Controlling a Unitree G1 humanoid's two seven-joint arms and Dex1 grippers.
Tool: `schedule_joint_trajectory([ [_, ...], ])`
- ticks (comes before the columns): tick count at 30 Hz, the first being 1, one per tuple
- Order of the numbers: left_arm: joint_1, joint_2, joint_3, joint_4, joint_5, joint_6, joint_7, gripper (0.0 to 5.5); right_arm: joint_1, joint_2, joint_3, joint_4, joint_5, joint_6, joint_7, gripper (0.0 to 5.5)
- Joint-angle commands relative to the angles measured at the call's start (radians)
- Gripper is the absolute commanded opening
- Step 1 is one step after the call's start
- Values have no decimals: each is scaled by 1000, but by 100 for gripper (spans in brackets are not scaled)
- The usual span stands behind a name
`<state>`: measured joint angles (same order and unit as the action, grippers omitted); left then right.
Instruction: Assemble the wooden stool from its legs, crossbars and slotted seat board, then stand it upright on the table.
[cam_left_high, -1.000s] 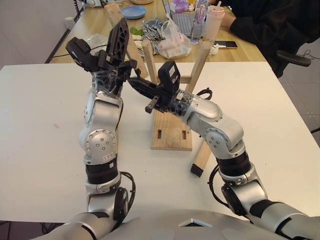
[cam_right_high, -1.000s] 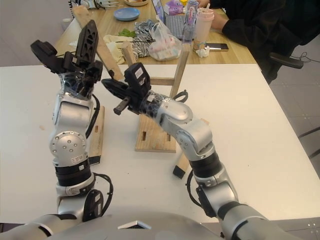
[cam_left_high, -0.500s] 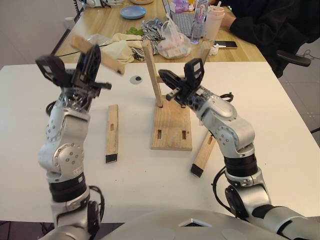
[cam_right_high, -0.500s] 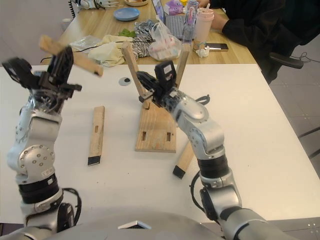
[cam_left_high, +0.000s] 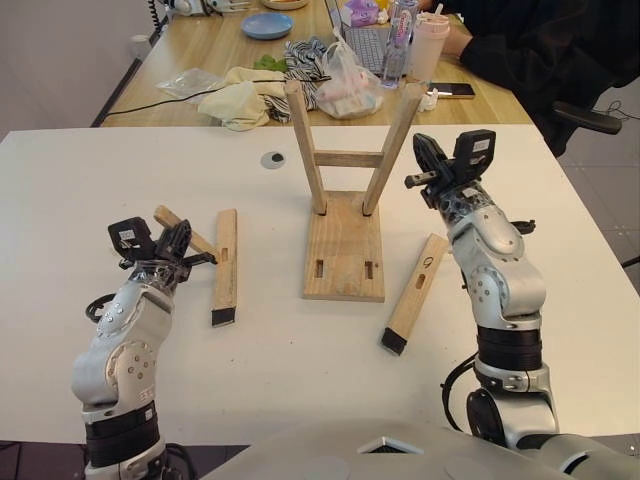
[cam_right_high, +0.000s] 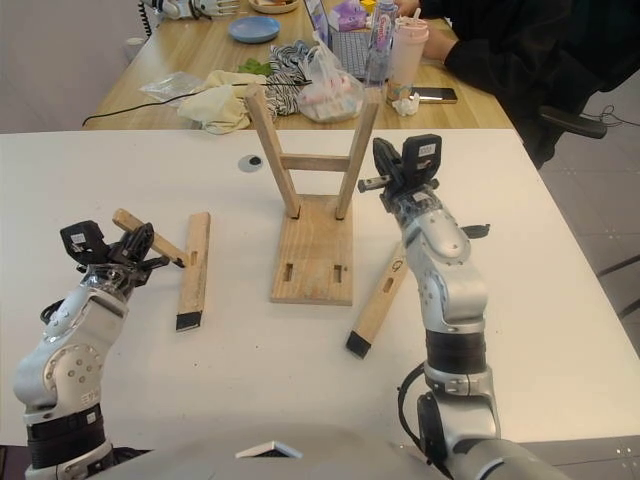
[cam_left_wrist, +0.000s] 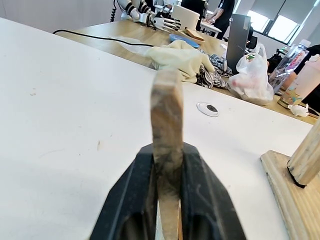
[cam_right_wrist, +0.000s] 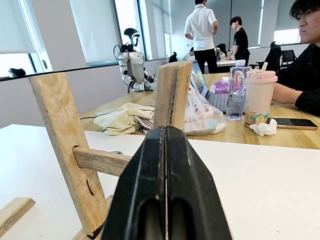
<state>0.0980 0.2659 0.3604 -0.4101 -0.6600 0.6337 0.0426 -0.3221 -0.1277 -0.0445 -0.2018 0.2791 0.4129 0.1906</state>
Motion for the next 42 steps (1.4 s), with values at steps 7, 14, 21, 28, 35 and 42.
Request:
schedule_joint_trajectory([
  [7,-34,-59,-43,57,82,-71,-12,36,8,3,12,33,-23,-36,2,0],
  [14,64,-53,-170,239,334,-385,-137,36,6,1,22,53,-26,-52,12,0],
  [21,72,-47,-254,540,449,-489,-219,36,14,-1,22,61,-26,-57,15,0],
  [28,57,6,-292,640,487,-491,-278,36,21,-6,18,67,-28,-53,20,0],
  [35,19,80,-290,516,427,-351,-374,134,25,-11,9,76,-33,-57,16,0],
  [42,-139,329,-235,211,320,77,-493,230,32,-11,6,77,-37,-63,14,0],
])
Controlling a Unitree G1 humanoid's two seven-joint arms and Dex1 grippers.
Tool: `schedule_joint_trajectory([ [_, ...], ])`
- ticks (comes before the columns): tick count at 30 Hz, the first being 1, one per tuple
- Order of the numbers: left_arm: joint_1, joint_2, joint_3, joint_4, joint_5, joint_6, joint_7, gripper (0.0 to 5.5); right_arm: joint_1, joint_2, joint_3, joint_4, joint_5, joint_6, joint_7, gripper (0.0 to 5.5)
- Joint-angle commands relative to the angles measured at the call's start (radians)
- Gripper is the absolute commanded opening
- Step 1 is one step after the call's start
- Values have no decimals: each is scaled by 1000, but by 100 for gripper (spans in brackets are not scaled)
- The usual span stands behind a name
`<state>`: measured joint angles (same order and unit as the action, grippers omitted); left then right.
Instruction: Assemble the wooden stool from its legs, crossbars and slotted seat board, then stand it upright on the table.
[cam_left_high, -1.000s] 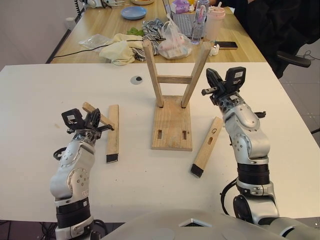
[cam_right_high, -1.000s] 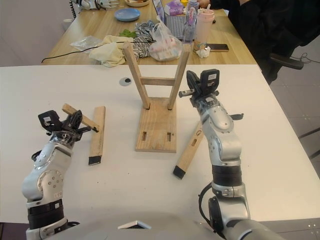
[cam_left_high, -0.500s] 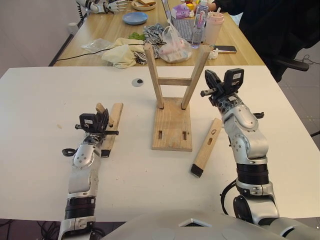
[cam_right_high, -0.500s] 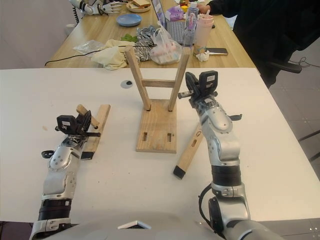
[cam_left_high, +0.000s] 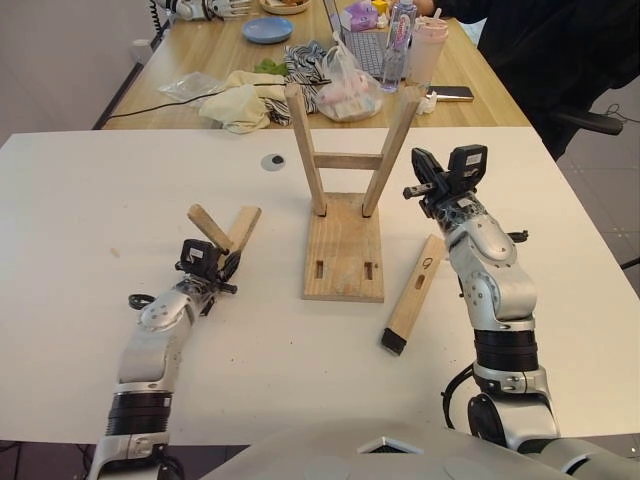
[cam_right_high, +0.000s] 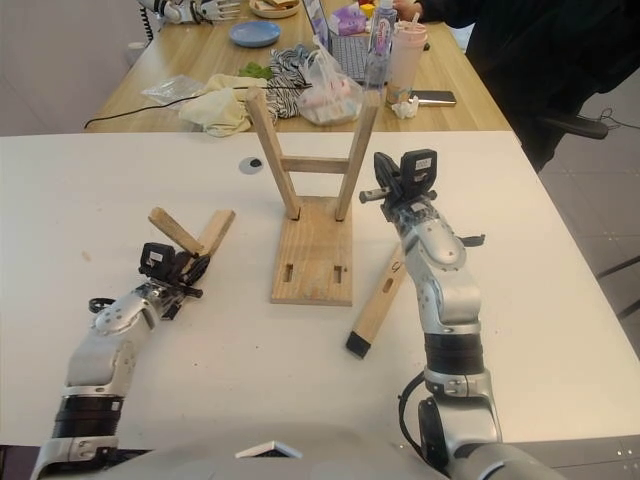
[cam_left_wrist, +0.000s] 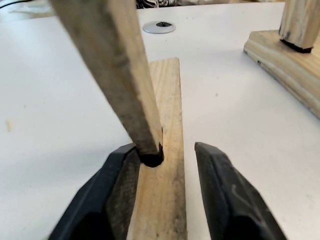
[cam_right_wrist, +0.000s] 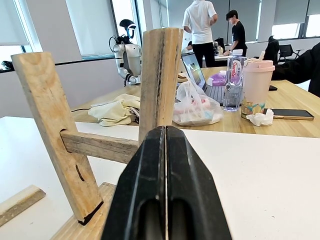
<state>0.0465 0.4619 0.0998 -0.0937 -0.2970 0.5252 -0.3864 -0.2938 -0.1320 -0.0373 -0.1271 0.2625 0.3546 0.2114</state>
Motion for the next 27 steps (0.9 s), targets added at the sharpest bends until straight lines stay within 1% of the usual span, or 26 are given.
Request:
schedule_joint_trajectory([
  [1,-109,168,32,-128,-54,234,-84,247,3,-6,0,3,-21,-6,-8,0],
  [5,-114,250,24,-189,-81,362,-141,298,1,0,3,8,-24,-8,-5,0],
  [9,-56,238,14,-190,-65,392,-124,355,3,-4,-3,5,-25,-2,-2,0],
  [17,45,211,-62,-104,1,332,-123,361,-3,-7,1,8,-32,-2,5,0],
  [19,58,208,-71,-85,23,294,-115,337,-8,-8,1,9,-35,-3,7,0],
  [23,85,207,-69,-63,51,224,-113,262,-19,-1,-8,18,-40,-8,-7,0],
  [27,112,183,-66,-27,71,146,-100,220,-51,3,-46,44,-28,-14,-33,0],
])
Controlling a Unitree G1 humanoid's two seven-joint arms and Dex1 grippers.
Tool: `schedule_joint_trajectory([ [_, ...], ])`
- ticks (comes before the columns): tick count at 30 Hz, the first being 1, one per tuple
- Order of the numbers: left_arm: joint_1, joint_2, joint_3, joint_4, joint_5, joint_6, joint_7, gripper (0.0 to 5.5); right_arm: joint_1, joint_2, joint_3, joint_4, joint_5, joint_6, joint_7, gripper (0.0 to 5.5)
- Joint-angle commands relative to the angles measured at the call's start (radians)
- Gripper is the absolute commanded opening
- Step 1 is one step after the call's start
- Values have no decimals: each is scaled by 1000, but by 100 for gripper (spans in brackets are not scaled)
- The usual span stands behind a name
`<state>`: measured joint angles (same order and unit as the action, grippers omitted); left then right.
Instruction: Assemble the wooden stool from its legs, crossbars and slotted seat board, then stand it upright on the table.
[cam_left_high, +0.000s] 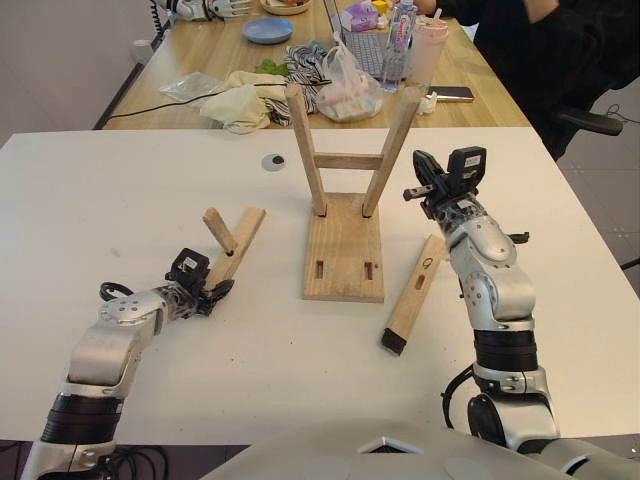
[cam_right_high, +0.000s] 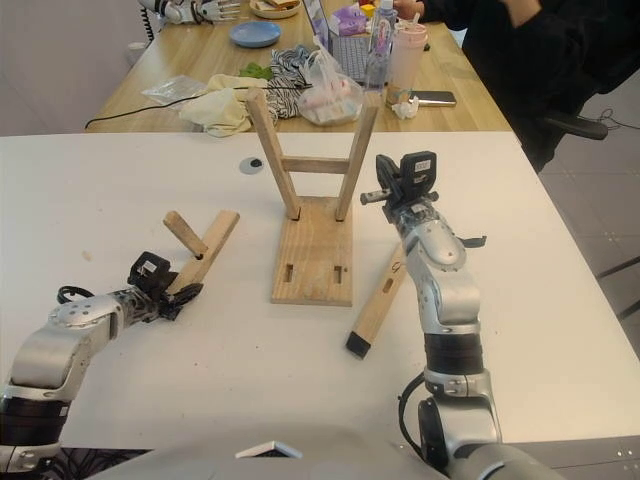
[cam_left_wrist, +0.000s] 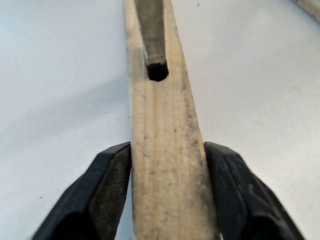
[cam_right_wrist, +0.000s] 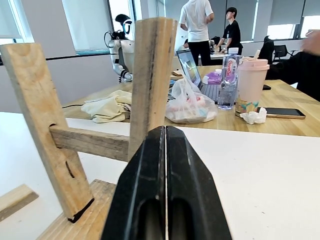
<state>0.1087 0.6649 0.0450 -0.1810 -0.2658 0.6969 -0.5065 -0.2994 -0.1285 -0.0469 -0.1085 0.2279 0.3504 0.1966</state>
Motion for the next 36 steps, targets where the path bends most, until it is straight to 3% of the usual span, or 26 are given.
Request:
schedule_joint_trajectory([
  [1,54,-28,-6,70,41,-45,23,201,-53,-1,-46,30,13,-9,-20,0],
  [6,-51,-109,152,37,-112,-18,35,199,-98,-24,-114,40,113,22,43,0],
  [11,-296,-82,308,22,-272,85,41,199,-203,-88,-226,101,292,117,149,83],
  [15,-539,-9,348,33,-393,176,-11,199,-302,-163,-298,129,466,276,224,155],
  [19,-590,34,414,-45,-607,289,-112,199,-423,-221,-331,209,609,420,303,224],
  [25,-582,-53,348,-161,-785,340,-117,198,-553,-294,-335,254,928,805,461,317],
  [31,-447,-175,266,-280,-913,297,-139,198,-640,-284,-321,349,1018,964,459,417],
  [36,-328,-232,242,-356,-985,266,-104,198,-729,-282,-323,483,1003,1017,406,423],
])
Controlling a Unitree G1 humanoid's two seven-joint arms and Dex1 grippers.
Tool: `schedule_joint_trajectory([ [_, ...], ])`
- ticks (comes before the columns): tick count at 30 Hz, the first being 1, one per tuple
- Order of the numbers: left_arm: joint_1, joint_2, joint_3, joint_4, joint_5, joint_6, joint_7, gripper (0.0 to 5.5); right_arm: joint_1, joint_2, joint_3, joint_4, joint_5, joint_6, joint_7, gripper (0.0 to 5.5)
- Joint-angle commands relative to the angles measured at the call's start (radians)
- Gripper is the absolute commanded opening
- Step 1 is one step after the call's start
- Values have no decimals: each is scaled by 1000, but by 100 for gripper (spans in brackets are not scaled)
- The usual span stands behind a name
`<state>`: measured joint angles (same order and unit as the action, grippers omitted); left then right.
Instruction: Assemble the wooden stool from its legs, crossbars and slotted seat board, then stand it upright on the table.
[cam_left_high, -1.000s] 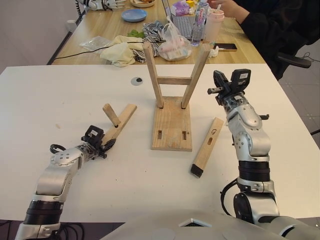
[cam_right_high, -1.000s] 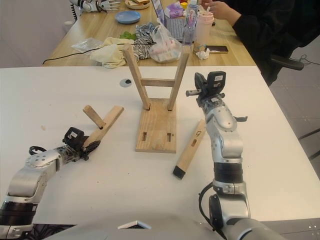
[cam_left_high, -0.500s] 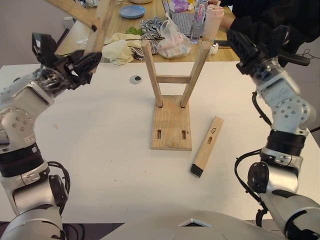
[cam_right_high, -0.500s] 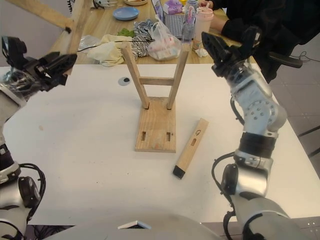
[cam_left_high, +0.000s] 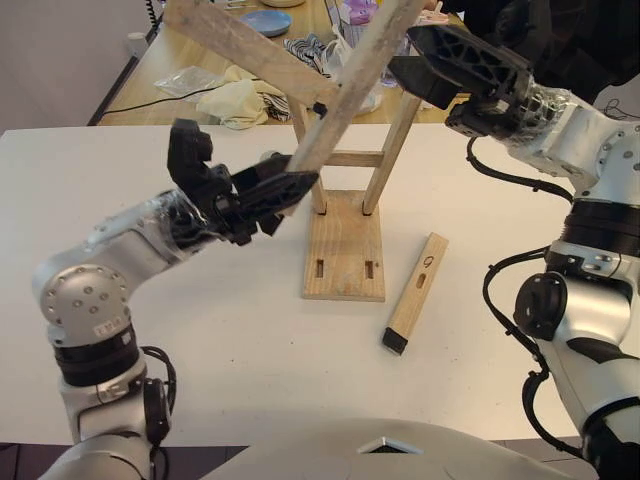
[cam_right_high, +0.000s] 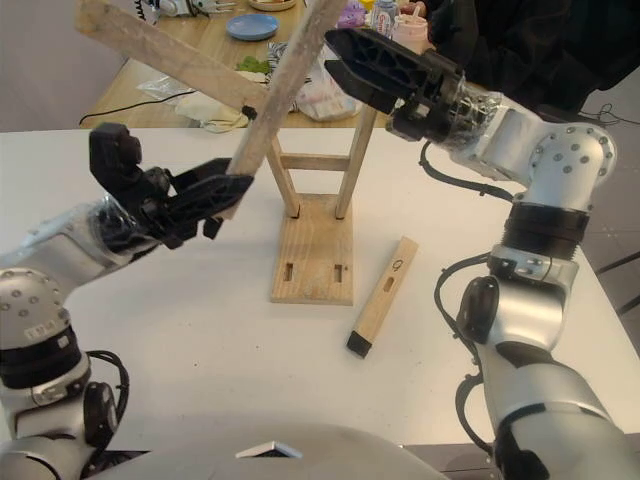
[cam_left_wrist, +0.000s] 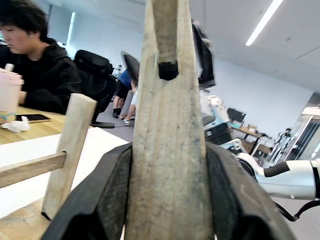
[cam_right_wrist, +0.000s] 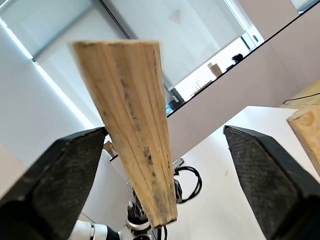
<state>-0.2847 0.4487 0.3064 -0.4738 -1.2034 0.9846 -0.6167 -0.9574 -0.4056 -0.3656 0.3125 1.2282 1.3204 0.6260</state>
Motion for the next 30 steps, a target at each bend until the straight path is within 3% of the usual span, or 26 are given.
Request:
schedule_joint_trajectory([
  [1,90,-23,-28,-80,-64,-26,7,198,-86,-6,-3,74,9,68,-23,423],
  [9,147,-47,-87,-85,-109,-71,28,198,-127,-4,-22,136,23,166,-26,379],
  [19,141,-69,-146,-59,-91,-127,39,198,-92,80,-108,122,27,112,-165,228],
  [25,100,-84,-190,-4,-37,-171,36,198,-34,84,-157,56,28,16,-175,222],
  [26,93,-90,-196,13,-18,-178,56,235,-29,80,-164,60,22,-9,-176,221],
  [30,115,-95,-225,27,28,-191,61,284,-35,38,-155,128,-41,-101,-130,211],
])
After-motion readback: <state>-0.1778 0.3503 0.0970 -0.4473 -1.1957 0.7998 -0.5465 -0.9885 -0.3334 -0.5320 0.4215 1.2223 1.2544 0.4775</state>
